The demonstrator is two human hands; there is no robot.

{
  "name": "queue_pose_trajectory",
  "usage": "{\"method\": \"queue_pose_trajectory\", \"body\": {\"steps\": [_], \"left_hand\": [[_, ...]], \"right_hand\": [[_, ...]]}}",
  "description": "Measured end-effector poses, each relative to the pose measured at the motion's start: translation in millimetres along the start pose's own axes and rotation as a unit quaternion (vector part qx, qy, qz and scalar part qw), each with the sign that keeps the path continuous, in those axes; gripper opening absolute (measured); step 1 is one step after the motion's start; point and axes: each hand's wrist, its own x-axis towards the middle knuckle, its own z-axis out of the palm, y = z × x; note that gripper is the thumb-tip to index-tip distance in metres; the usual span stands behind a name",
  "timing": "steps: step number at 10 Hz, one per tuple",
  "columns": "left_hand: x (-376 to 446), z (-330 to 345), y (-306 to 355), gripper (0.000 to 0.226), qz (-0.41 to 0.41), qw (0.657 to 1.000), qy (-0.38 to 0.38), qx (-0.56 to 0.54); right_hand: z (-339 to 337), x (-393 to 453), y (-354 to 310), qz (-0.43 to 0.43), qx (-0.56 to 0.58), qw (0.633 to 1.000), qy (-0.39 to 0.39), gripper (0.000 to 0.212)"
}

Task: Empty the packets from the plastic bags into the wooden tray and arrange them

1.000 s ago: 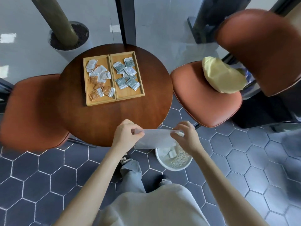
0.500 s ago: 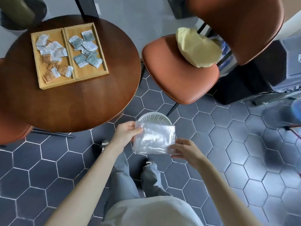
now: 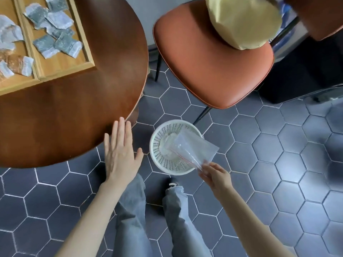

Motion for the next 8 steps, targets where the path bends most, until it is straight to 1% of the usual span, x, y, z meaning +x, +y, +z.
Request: {"method": "queue_pose_trajectory", "body": {"steps": [1,3,4,5,6,7,8], "left_hand": [[7.4,22.8,-6.0,0.081,-0.012,0.999,0.031,0.039],[12.9,55.5,-15.2,0.06,0.002,0.987,0.121,0.107],[21.4,71.5,-22.4,0.047,0.005,0.977,0.171,0.129],[30.1,84.4,-28.4,0.039,0.017,0.961,0.238,0.139],[35.9,93.2,-32.7,0.037,0.03,0.946,0.292,0.141],[36.4,99.5,-34.9,0.035,0.055,0.942,0.311,0.114],[38.6,92.4,-30.0,0.032,0.027,0.937,0.326,0.12]], "right_hand": [[10.0,46.3,13.3,0.025,0.032,0.999,0.02,0.013],[40.6,129.3,45.0,0.06,0.025,0.997,0.04,0.016],[55.9,167.6,64.3,0.07,-0.001,0.996,0.047,0.015],[67.6,200.0,82.5,0.071,-0.061,0.995,0.034,0.025],[70.6,215.7,89.6,0.084,-0.139,0.986,0.036,0.054],[70.5,221.5,88.0,0.081,-0.163,0.982,0.039,0.05],[69.5,222.1,79.7,0.066,-0.176,0.982,0.035,0.035]]}}
